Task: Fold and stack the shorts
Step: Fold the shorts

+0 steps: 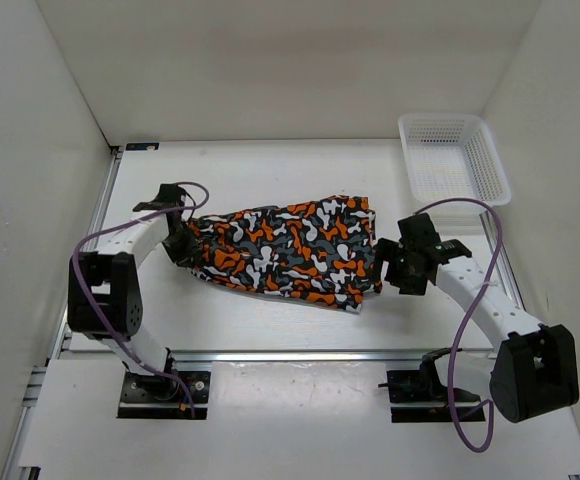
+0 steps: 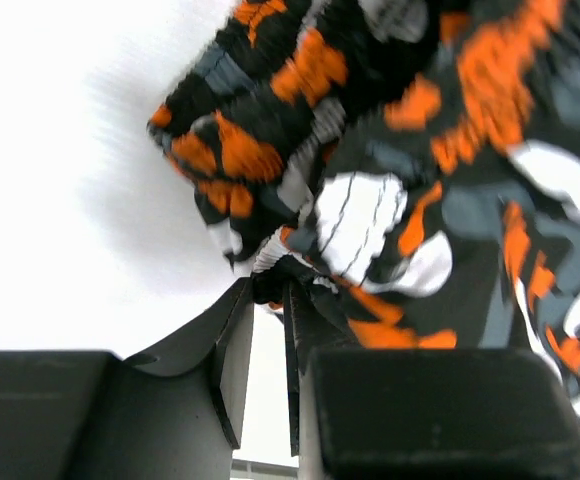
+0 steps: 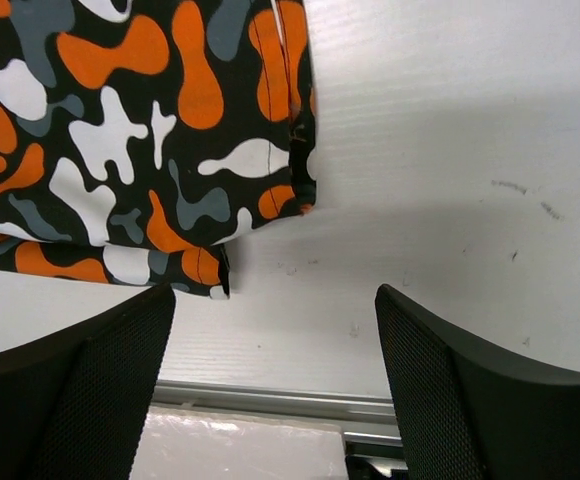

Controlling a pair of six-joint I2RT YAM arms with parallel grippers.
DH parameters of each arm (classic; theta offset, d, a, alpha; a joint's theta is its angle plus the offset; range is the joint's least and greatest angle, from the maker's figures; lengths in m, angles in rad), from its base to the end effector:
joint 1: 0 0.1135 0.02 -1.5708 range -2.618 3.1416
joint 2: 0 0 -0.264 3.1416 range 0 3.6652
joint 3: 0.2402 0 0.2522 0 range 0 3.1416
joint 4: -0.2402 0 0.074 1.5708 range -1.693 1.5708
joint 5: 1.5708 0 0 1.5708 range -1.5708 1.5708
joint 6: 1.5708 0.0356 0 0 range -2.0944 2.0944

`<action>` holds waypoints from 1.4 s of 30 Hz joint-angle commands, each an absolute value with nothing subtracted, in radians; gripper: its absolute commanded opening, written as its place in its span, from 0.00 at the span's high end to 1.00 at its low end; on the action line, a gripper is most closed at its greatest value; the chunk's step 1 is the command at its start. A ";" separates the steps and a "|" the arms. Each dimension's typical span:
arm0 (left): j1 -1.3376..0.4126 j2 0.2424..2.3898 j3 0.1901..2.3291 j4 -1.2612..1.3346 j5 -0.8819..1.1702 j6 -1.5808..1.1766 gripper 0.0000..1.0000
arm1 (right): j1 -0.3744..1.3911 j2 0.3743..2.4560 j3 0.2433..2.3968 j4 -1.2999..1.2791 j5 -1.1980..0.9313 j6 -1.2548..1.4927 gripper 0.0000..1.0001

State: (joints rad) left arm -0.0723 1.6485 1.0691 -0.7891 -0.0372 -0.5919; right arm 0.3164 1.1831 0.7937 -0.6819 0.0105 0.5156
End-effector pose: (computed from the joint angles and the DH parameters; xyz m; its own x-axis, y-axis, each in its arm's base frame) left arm 0.2996 -0.0204 0.1854 -0.8470 -0.4977 -0.1871 -0.4914 0.8671 -0.0819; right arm 0.2112 0.0687 0.2242 -0.8768 0.2317 -0.4213 0.1448 0.9628 0.2281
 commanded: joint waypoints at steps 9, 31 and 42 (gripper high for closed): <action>-0.078 1.485 1.118 -0.856 -0.026 -0.595 0.90 | 0.302 1.092 0.660 -0.655 -0.118 0.594 0.07; -0.118 1.433 1.160 -0.842 -0.034 -0.586 0.90 | 0.210 1.083 0.637 -0.595 -0.187 0.617 0.12; -0.127 1.402 1.189 -0.842 -0.014 -0.577 0.90 | 0.210 1.124 0.601 -0.496 -0.239 0.679 0.12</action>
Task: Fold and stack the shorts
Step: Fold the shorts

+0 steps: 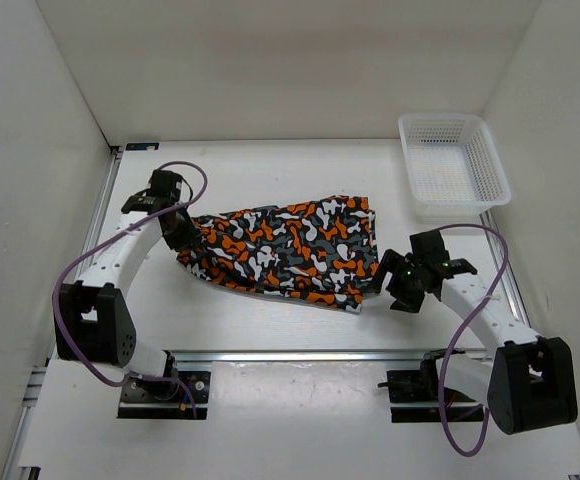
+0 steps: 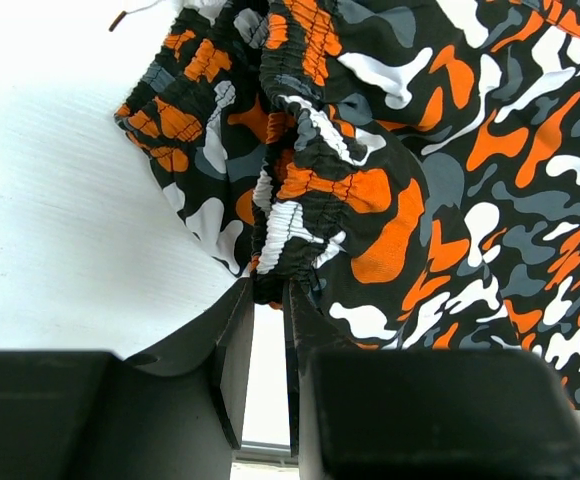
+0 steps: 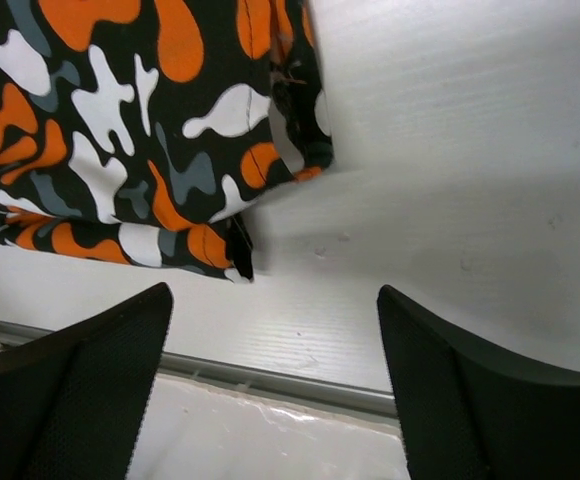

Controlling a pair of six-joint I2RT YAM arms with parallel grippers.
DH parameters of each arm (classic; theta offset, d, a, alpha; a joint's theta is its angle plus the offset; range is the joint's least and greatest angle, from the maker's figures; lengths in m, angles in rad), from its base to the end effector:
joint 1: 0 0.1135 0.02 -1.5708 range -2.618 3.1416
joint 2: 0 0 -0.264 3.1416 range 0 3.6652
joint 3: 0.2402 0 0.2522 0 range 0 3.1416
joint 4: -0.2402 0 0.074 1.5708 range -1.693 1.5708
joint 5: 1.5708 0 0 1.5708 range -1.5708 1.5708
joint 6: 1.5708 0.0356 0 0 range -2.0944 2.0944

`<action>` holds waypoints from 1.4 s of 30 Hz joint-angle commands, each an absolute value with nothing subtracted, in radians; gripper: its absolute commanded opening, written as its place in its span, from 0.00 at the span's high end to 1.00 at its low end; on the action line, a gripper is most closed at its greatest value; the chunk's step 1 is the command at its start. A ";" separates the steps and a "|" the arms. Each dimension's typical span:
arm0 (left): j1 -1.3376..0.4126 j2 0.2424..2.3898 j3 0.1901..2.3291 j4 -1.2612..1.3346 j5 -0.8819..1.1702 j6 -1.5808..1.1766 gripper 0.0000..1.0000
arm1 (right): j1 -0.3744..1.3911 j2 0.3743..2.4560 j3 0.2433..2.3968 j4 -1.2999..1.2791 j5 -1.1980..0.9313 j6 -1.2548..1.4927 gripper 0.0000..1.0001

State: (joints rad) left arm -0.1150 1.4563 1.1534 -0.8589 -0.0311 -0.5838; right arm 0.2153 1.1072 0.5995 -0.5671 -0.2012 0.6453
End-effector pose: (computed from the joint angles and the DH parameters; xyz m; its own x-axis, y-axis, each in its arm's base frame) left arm 0.2834 -0.0316 0.2594 -0.8170 -0.4602 -0.3475 -0.4169 0.8877 -0.1954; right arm 0.1909 0.0490 0.1872 -0.8682 0.4134 -0.2745 0.2753 0.8615 0.4267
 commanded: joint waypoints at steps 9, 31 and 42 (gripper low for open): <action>-0.127 1.402 1.198 -0.842 -0.005 -0.577 0.90 | 0.201 1.293 0.614 -0.364 -0.250 0.739 0.34; -0.060 1.557 1.554 -0.994 -0.063 -0.517 0.90 | 0.307 1.295 1.045 -0.560 -0.127 0.542 1.00; 0.035 1.557 1.329 -0.950 -0.052 -0.526 0.90 | 0.558 1.285 0.757 -0.565 0.011 0.563 1.00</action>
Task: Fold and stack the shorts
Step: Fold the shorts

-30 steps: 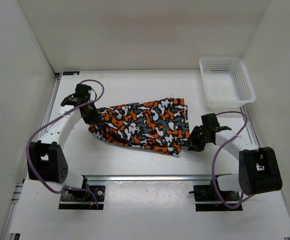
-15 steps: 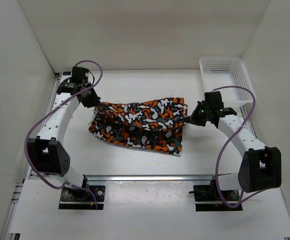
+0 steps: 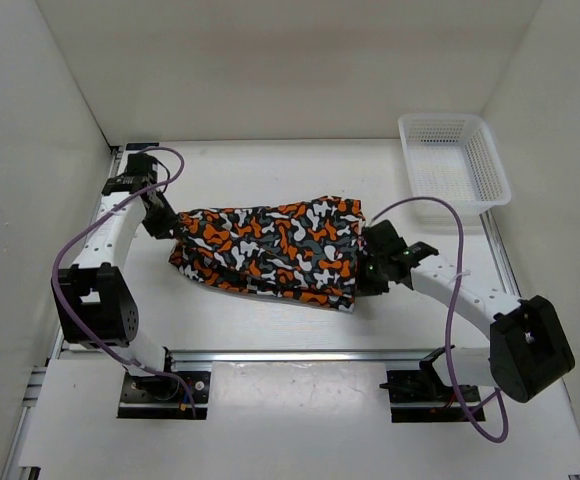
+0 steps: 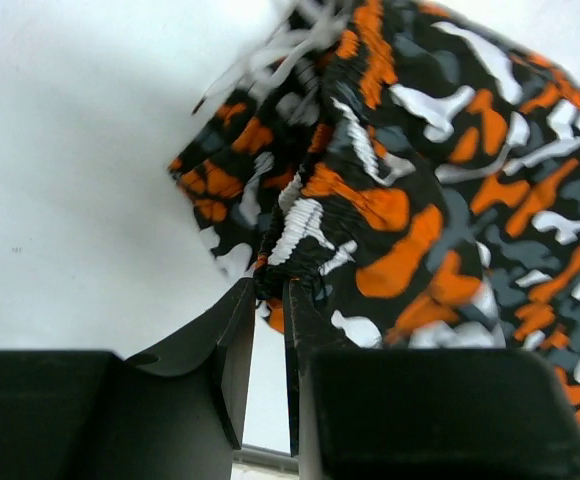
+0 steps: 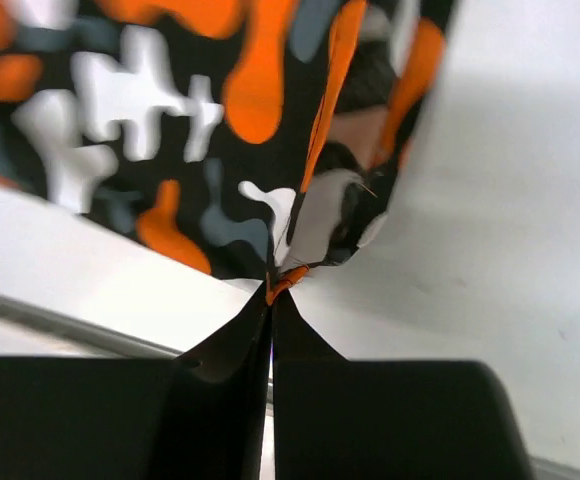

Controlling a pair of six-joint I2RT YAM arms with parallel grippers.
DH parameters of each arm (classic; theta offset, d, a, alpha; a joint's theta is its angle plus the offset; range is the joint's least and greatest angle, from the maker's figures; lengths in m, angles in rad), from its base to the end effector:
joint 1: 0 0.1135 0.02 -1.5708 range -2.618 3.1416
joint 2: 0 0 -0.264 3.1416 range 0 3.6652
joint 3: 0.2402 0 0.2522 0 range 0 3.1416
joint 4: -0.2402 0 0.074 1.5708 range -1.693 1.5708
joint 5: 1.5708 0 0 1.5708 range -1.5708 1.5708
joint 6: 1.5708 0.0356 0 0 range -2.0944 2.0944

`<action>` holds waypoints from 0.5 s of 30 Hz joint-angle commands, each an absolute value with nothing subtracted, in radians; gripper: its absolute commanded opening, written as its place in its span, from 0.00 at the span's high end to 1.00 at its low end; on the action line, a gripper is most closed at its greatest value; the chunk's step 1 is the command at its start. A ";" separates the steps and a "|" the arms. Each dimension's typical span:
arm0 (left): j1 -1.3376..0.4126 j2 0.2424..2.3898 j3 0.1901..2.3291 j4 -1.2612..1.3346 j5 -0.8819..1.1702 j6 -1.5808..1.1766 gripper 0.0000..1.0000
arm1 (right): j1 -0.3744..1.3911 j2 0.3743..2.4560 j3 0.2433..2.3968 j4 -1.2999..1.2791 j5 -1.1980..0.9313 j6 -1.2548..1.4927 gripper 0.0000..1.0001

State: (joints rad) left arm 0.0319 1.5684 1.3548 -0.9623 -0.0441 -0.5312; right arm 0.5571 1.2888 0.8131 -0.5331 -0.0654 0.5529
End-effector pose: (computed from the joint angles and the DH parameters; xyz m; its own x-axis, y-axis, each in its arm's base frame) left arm 0.3134 0.0116 0.2831 -0.7707 -0.5309 -0.3523 -0.5094 0.8456 -0.1598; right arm 0.2111 0.1342 0.2155 -0.9038 0.0544 -0.4244 -0.0969 0.9401 0.3269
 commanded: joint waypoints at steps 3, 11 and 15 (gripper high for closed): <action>0.035 1.566 1.289 -0.950 -0.064 -0.535 0.90 | 0.558 1.295 0.715 -0.538 0.035 0.572 1.00; 0.044 1.439 1.203 -0.959 -0.080 -0.522 0.90 | 0.584 1.287 0.745 -0.561 0.026 0.572 1.00; 0.054 1.407 1.183 -0.969 -0.089 -0.522 0.90 | 0.644 1.246 0.807 -0.613 0.057 0.572 1.00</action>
State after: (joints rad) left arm 0.0452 1.4757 1.1938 -0.9726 -0.0620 -0.5308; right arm 0.5999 1.2953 0.7265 -0.5758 0.0257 0.5720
